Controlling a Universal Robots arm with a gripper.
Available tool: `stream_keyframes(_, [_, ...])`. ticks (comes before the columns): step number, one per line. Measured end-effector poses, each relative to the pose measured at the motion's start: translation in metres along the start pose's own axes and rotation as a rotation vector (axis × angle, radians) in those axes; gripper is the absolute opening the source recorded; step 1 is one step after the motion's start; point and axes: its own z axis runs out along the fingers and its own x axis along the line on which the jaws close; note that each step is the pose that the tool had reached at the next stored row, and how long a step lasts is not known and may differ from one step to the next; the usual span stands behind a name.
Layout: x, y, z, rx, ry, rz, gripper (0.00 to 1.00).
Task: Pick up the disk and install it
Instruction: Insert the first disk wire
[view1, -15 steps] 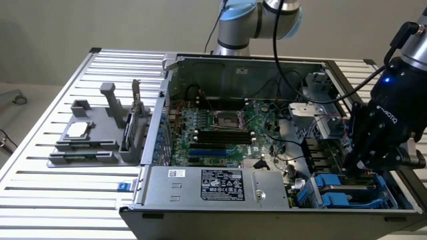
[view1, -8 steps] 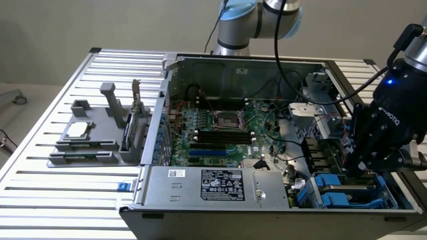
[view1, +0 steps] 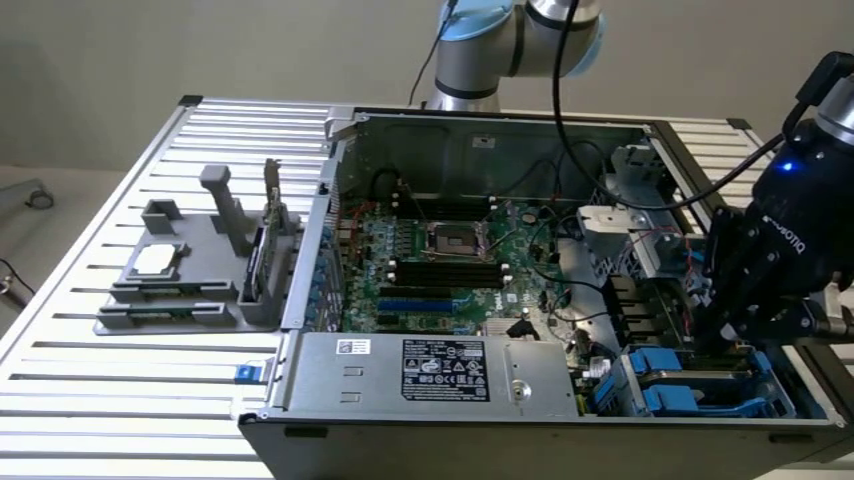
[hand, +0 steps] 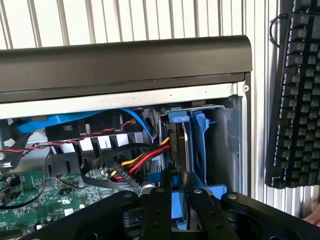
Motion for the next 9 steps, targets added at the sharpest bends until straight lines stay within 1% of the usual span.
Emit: stream_keyframes(9, [-0.0044,0.0009,0.0034,0.0011,0.0052,0.004,0.20])
